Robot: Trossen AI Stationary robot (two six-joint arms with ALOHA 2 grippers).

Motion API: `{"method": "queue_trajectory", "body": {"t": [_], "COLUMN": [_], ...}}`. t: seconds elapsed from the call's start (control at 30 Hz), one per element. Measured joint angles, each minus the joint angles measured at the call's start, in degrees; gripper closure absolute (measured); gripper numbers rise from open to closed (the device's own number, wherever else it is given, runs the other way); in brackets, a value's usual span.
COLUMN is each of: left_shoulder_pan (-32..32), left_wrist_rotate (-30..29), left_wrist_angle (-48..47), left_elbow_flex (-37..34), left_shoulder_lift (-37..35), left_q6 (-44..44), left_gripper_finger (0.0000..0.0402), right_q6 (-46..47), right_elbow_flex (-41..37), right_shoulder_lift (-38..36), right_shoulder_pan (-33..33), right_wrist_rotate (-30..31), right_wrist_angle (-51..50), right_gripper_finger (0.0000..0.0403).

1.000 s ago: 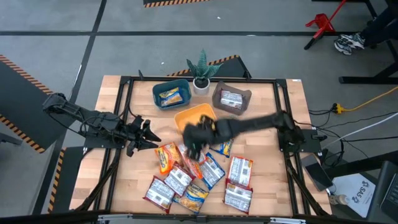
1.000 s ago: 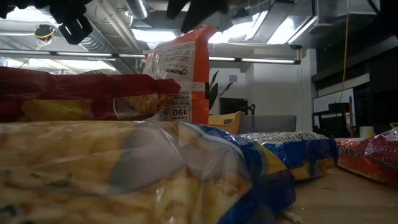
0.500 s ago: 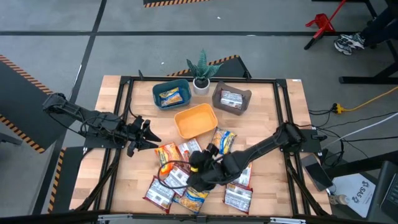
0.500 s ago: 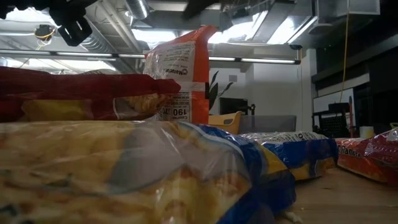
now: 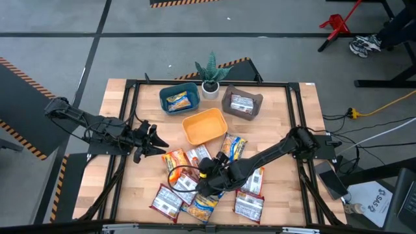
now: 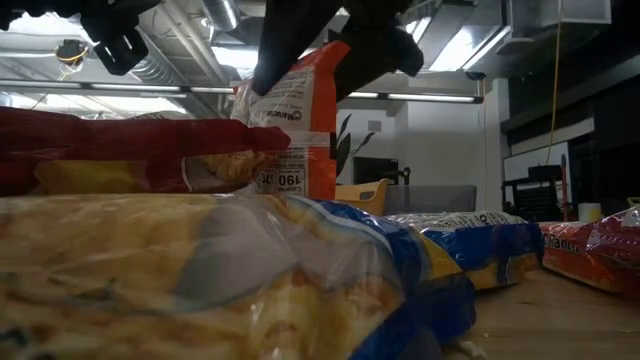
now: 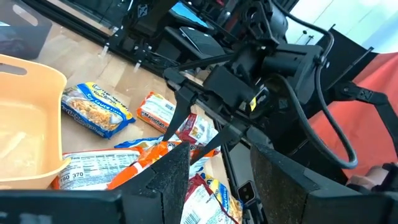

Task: Sort Maruchan noodles
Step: Put the orange noodle pack into the yellow bin

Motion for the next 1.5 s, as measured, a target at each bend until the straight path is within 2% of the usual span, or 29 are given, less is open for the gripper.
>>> {"method": "queue_trajectory", "body": {"t": [0.37, 0.47, 0.6, 0.83, 0.9, 1.1, 1.2, 1.33, 1.5], "left_shoulder_pan": [-0.02, -0.02, -0.02, -0.02, -0.02, -0.02, -0.02, -0.01, -0.02], "left_wrist_rotate": [-1.27, -1.48, -1.49, -1.49, -1.49, -1.49, -1.49, -1.49, -1.49], "left_wrist_angle": [0.00, 0.00, 0.00, 0.00, 0.00, 0.00, 0.02, 0.01, -0.02], "left_elbow_flex": [0.00, 0.00, 0.00, 0.00, 0.00, 0.00, 0.00, 0.00, 0.00], "left_shoulder_lift": [-0.02, 0.00, 0.00, -0.01, 0.00, 0.00, -0.02, -0.02, 0.00], "left_q6": [1.47, 1.51, 1.52, 1.64, 1.68, 1.66, 1.66, 1.68, 1.71], "left_gripper_finger": [0.0237, 0.0237, 0.0237, 0.0237, 0.0237, 0.0237, 0.0237, 0.0237, 0.0237], "right_q6": [-0.53, -0.58, -0.71, -2.32, -4.51, -12.48, -18.76, -31.69, -53.11], "right_elbow_flex": [-4.88, -4.91, -4.96, -4.87, -3.62, 4.61, 10.65, 14.46, 14.40], "right_shoulder_lift": [-0.13, -0.09, -0.09, -0.81, -1.21, -3.15, -3.04, -3.24, -2.95], "right_shoulder_pan": [-2.48, -3.19, -3.56, -3.50, -3.48, -4.29, -5.24, -6.94, -9.27], "right_wrist_rotate": [-3.50, -4.80, -6.78, -7.88, -7.78, -4.27, 0.96, 9.01, 9.84], "right_wrist_angle": [3.95, 3.76, 3.79, 3.55, 2.63, -3.58, -11.63, -15.54, -14.11], "right_gripper_finger": [0.0173, 0.0185, 0.0236, 0.0358, 0.0369, 0.0368, 0.0356, 0.0357, 0.0366]}}
